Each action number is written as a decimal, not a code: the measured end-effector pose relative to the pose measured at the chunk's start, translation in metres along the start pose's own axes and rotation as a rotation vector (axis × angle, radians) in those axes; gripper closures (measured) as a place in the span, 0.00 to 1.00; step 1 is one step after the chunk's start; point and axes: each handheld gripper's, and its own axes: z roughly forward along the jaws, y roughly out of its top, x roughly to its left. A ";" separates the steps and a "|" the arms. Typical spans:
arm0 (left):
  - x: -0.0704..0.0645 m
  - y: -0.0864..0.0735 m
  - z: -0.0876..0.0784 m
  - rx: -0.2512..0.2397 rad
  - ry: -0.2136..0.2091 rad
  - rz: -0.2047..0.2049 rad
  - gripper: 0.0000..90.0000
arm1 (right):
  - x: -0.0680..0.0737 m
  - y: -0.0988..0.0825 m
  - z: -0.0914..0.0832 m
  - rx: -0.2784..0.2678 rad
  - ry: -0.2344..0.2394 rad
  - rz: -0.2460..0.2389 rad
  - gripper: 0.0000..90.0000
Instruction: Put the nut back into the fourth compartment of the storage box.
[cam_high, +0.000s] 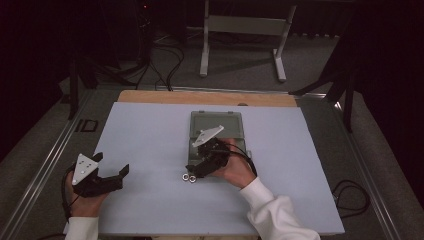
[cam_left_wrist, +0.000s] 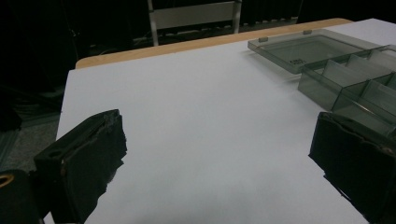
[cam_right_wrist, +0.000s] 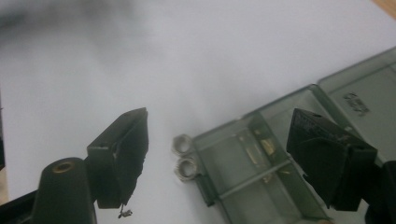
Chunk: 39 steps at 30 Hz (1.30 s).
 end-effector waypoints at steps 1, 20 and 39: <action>0.000 0.000 0.000 0.000 0.000 0.001 0.04 | 0.002 0.000 0.001 0.001 0.005 -0.005 0.23; 0.000 0.000 0.000 -0.002 0.000 -0.001 0.04 | 0.031 -0.002 0.028 0.031 0.094 -0.064 0.26; 0.000 0.000 0.000 -0.002 -0.001 0.000 0.04 | 0.052 -0.019 0.053 0.113 0.132 -0.111 0.25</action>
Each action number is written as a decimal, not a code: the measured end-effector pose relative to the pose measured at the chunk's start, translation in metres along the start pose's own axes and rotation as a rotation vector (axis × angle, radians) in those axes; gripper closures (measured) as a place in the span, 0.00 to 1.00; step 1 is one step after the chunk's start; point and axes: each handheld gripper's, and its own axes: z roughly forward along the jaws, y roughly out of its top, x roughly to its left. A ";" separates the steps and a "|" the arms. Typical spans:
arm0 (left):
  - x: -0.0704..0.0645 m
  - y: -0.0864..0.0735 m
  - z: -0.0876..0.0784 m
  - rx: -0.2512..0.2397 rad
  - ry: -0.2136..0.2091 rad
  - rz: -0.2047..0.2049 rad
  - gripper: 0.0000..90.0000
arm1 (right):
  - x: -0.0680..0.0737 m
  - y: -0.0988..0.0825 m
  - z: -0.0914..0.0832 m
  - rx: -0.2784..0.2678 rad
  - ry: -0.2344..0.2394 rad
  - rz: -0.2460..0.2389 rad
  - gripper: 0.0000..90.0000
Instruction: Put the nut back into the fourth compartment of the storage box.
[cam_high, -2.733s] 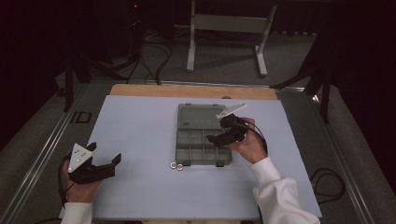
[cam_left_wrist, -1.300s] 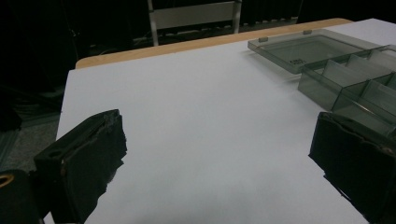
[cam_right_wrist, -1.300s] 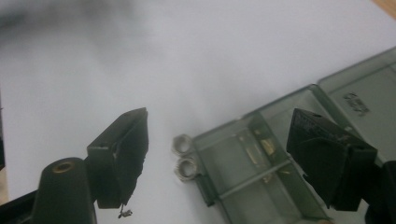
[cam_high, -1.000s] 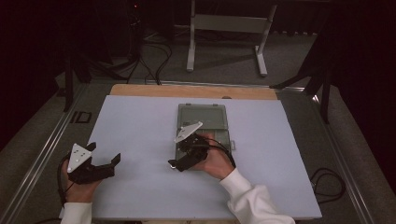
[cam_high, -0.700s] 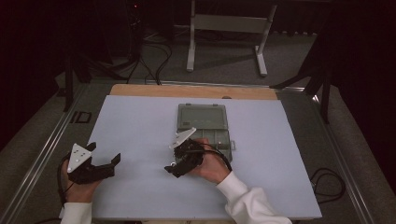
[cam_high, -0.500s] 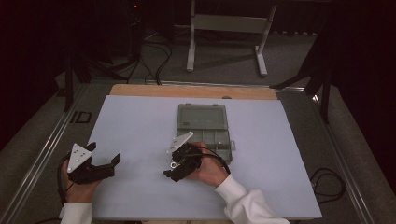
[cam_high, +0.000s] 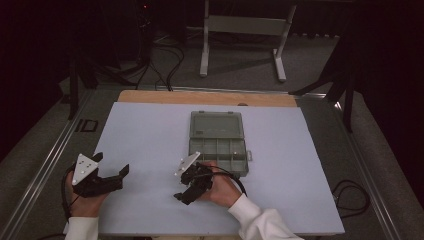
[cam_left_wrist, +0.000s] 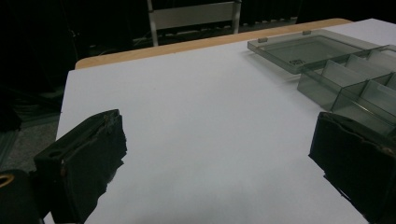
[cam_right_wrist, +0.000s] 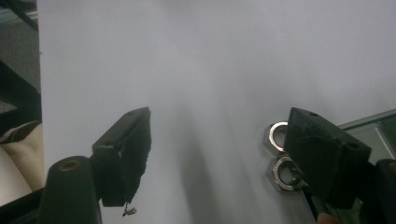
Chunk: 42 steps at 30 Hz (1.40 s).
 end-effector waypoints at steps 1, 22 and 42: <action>0.000 0.000 0.000 0.000 0.000 0.000 0.04 | 0.001 0.000 0.002 0.000 -0.002 0.001 0.25; 0.000 0.000 0.000 -0.001 -0.001 -0.001 0.04 | 0.005 0.000 0.028 0.090 -0.033 -0.035 0.17; 0.000 0.000 0.000 0.000 -0.001 0.000 0.04 | 0.005 0.000 0.031 0.072 -0.019 -0.037 0.25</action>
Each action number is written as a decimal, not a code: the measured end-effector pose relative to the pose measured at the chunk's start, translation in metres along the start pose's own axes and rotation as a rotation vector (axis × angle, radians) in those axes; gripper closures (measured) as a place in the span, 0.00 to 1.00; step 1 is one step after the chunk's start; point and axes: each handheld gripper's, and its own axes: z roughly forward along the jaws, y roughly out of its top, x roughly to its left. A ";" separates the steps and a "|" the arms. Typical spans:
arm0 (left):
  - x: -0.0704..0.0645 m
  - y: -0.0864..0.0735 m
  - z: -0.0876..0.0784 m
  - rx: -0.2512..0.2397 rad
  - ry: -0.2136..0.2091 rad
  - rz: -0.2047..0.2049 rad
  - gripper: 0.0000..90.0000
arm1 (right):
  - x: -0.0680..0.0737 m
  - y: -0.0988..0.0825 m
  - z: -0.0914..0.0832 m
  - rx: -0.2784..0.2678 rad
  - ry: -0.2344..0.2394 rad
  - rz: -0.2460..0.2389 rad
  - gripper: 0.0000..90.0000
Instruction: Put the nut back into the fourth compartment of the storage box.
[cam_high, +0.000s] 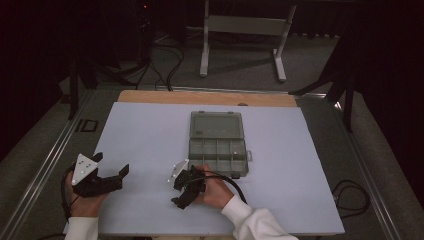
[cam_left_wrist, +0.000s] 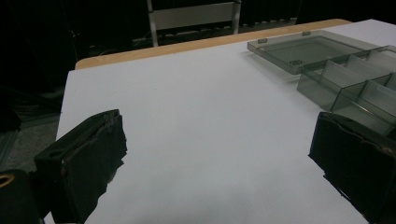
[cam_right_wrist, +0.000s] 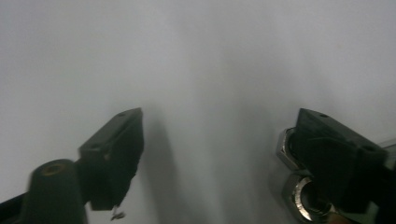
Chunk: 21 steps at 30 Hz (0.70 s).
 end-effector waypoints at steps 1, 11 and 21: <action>0.000 0.000 0.000 -0.001 -0.001 0.000 0.04 | 0.000 0.000 0.000 -0.006 0.016 0.004 0.25; 0.000 0.000 0.000 0.002 0.000 0.002 0.04 | 0.004 0.001 -0.001 -0.017 0.065 -0.020 0.26; 0.000 0.000 0.000 0.000 0.000 0.000 0.04 | 0.004 0.002 -0.007 -0.056 0.047 -0.021 0.26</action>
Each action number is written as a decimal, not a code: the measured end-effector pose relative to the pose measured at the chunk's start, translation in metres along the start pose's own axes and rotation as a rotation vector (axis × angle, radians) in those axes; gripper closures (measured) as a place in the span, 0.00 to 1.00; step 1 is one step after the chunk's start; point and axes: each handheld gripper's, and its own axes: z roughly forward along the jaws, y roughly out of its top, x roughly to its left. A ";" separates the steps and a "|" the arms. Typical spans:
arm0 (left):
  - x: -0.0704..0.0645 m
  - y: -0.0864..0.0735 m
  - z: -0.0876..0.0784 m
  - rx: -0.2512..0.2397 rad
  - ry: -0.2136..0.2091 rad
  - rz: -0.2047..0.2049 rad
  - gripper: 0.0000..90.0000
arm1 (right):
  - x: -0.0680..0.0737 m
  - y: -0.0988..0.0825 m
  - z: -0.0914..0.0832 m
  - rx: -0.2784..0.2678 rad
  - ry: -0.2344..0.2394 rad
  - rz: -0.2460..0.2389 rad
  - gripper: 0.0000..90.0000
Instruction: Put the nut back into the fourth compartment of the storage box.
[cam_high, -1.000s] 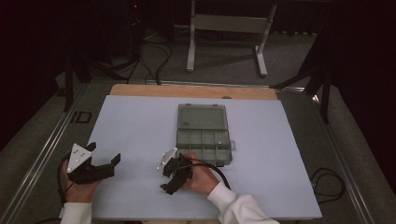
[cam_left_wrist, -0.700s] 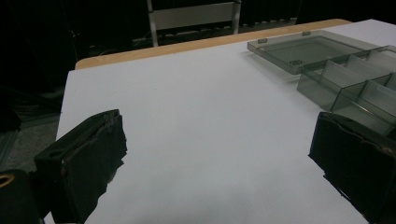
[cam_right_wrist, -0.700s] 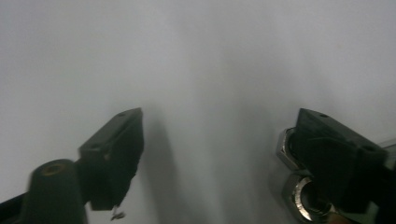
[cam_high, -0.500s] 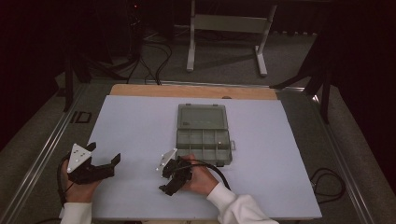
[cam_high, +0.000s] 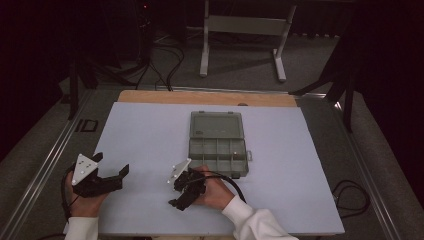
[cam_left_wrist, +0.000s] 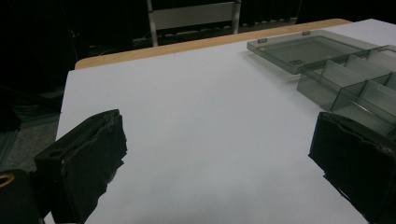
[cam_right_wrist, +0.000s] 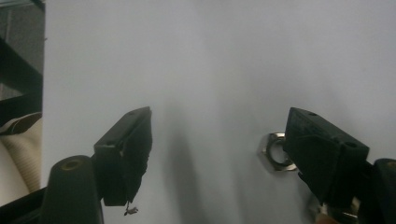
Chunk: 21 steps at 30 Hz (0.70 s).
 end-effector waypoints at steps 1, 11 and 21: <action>0.000 0.000 0.000 -0.001 0.001 -0.001 0.04 | 0.000 0.000 0.000 0.011 -0.028 -0.008 0.25; 0.000 0.000 0.000 0.000 0.000 -0.001 0.04 | -0.002 -0.002 0.009 0.065 -0.077 0.020 0.31; 0.000 0.000 0.000 0.001 0.000 0.000 0.04 | -0.005 -0.001 0.011 0.062 -0.067 0.025 0.52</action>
